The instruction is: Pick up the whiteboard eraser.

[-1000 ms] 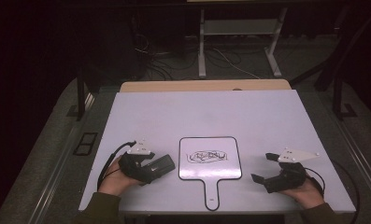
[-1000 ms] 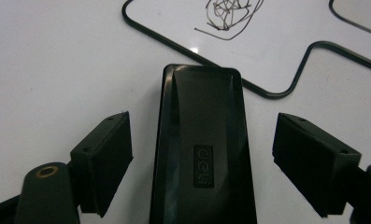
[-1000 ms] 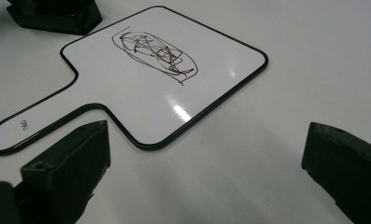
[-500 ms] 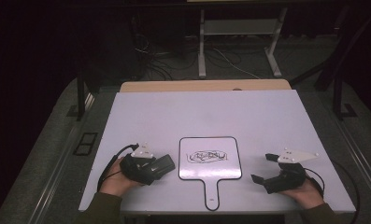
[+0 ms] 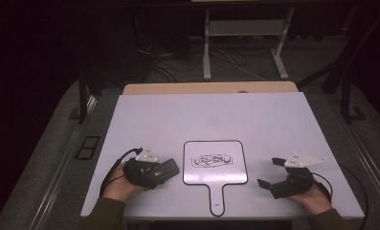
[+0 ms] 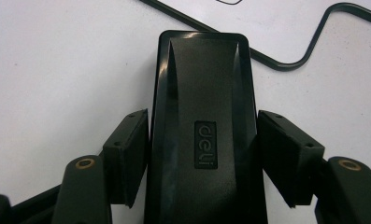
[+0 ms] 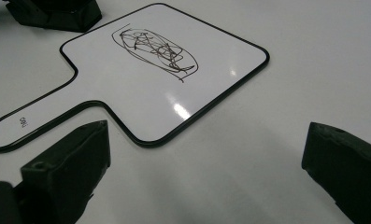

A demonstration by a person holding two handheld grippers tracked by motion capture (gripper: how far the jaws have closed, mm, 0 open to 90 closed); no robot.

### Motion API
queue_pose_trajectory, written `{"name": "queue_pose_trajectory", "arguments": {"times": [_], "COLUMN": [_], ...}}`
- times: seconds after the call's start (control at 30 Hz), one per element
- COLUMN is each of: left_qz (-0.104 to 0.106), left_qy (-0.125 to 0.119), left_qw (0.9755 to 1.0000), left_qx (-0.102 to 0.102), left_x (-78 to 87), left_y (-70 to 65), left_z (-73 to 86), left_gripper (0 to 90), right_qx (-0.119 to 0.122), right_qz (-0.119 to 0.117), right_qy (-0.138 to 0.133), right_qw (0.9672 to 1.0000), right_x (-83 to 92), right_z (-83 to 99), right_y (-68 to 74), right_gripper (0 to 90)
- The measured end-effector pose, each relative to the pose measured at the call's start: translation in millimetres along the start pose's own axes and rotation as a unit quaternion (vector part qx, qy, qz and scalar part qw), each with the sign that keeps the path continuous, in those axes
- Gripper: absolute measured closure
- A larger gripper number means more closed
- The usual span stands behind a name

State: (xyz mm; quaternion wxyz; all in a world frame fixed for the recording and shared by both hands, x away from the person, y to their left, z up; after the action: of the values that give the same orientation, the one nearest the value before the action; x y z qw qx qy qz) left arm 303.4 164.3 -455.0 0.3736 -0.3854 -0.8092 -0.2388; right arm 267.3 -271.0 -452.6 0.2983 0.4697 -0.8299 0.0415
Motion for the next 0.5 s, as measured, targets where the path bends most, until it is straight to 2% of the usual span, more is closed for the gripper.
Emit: {"name": "queue_pose_trajectory", "arguments": {"times": [0.1,0.5], "left_qz": [0.000,0.000], "left_qy": [0.001,0.009], "left_qw": [1.0000,1.0000], "left_qx": [0.005,0.002], "left_x": [-0.1,-0.9], "left_y": [-0.4,0.5], "left_z": [0.2,0.3], "left_gripper": [35.8,38.4], "right_qx": [0.000,0.000], "right_qz": [0.000,-0.001], "right_qy": [0.000,0.000], "right_qw": [1.0000,1.0000], "right_x": [0.0,-0.1], "right_z": [0.0,0.1], "right_y": [-0.1,-0.1], "right_gripper": [0.3,0.3]}}
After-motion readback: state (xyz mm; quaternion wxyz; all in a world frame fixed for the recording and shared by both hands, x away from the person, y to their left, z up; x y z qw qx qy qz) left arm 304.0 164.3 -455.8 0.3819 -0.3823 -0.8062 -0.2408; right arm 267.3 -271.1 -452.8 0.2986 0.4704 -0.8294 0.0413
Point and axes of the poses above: each handheld gripper's, and its own axes: x roughly backward along the jaws, z roughly out of its underside, y roughly to its left, the point moved 3 cm from there along -x, roughly forward along the jaws, and after that the axes turned 10 degrees about -z, right-handed, at the moved point
